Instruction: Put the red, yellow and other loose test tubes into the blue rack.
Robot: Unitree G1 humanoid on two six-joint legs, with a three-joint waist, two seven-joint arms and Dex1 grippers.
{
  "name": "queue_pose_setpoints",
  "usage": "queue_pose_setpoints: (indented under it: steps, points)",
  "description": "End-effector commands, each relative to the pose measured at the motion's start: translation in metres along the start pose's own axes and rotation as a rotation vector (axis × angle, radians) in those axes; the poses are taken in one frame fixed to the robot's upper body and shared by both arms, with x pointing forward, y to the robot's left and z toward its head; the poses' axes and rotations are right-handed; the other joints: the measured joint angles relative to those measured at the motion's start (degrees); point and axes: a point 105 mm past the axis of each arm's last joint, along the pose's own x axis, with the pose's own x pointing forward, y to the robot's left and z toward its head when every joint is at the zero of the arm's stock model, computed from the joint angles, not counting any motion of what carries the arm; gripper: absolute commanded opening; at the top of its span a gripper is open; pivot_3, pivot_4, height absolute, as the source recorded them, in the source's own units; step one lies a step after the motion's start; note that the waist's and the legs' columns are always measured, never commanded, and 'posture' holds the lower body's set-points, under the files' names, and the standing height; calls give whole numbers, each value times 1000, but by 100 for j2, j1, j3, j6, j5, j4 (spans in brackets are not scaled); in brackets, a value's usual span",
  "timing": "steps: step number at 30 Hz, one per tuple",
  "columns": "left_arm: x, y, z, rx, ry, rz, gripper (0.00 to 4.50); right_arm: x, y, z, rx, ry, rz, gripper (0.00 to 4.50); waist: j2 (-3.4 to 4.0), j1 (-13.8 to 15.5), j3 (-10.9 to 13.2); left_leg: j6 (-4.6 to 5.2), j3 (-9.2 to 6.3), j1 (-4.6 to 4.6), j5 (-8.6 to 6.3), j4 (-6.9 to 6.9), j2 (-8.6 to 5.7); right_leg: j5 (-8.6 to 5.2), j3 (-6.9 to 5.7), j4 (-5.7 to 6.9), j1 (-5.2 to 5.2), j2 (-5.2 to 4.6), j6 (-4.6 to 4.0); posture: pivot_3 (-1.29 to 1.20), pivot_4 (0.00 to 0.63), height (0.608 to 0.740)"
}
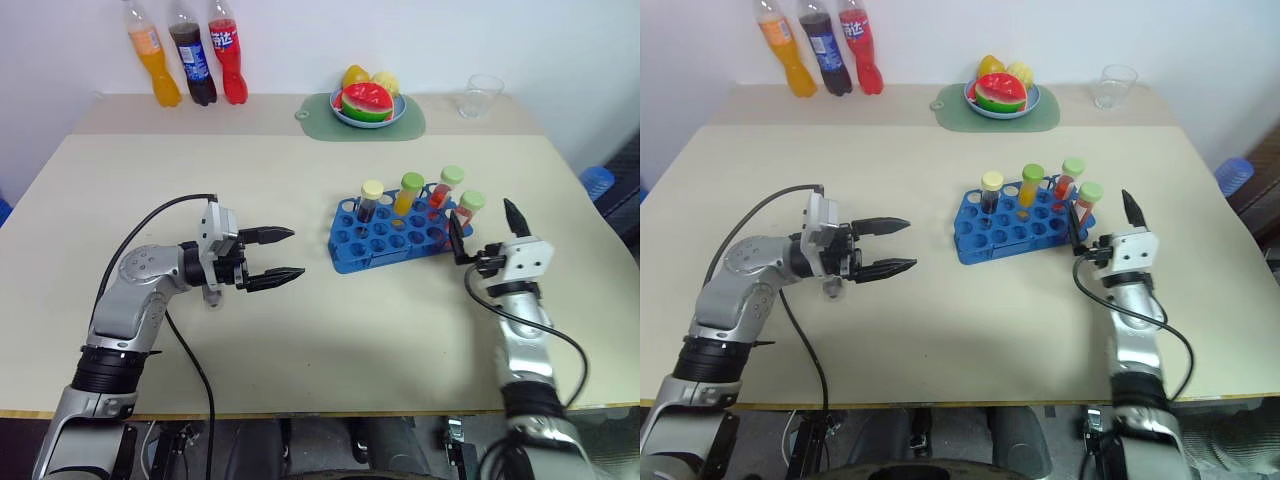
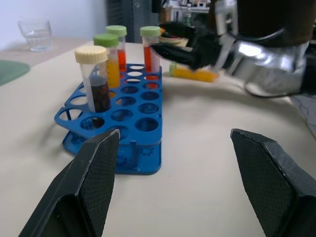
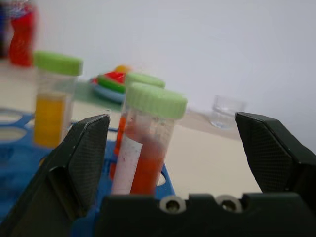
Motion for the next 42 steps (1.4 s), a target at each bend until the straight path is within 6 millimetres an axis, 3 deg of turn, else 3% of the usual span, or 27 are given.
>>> queue_pose_setpoints:
  steps: [1,5,9,13,25,29,32,34,38,42]
  points:
    - [1,0,5,31,-22,-4,3713,-11,-11,34,-4,70,56,4459,-2,0,-1,0,0,0,0,1,1,0,0,0,0,2,0,0,150,740]
    - [5,-2,3,24,-31,-19,3713,-31,-26,39,87,316,111,4459,-4,-7,-3,0,0,2,0,7,1,1,0,-1,4,0,-1,0,150,740]
    - [9,-3,3,23,-34,-33,3713,-34,-53,30,154,520,89,4459,-6,-2,-4,1,1,3,-1,8,0,2,0,-4,4,-3,-3,0,150,740]
    - [10,-4,2,25,-33,-42,3713,-29,-74,8,305,735,34,4459,-8,-5,-2,2,0,-1,-2,7,-1,2,-1,-11,2,0,-3,0,150,740]
    - [0,-12,1,17,-13,-6,3713,-11,-70,-37,420,1046,198,4459,-8,-15,-2,9,0,-11,-5,2,-3,1,1,-21,-7,2,-2,0,150,740]
    - [-4,-15,0,13,-6,11,3713,-17,-73,-54,390,1129,241,3184,-8,-4,-1,10,-1,-13,-6,1,-3,1,0,-22,-7,2,-1,0,150,740]
    - [-7,-17,-1,8,0,21,3713,-19,-74,-62,365,1156,266,1508,-11,-10,-3,10,0,-13,-6,2,-4,1,0,-23,-6,2,-1,0,150,740]
    - [-10,-18,-2,3,6,28,3713,-22,-76,-62,329,1151,293,833,-11,-11,-3,10,-1,-12,-6,4,-3,2,0,-23,-5,2,-1,0,150,740]
    - [-12,-17,-3,1,11,33,3713,-22,-84,-51,196,1056,341,833,-11,27,-3,10,-2,-13,-6,4,-3,1,-1,-23,-4,2,0,0,150,740]
    - [-9,-15,-3,1,7,30,3713,-18,-61,-6,172,701,497,833,-11,101,-3,10,-3,-20,-6,2,-8,-1,-3,-25,-6,-2,7,0,150,740]
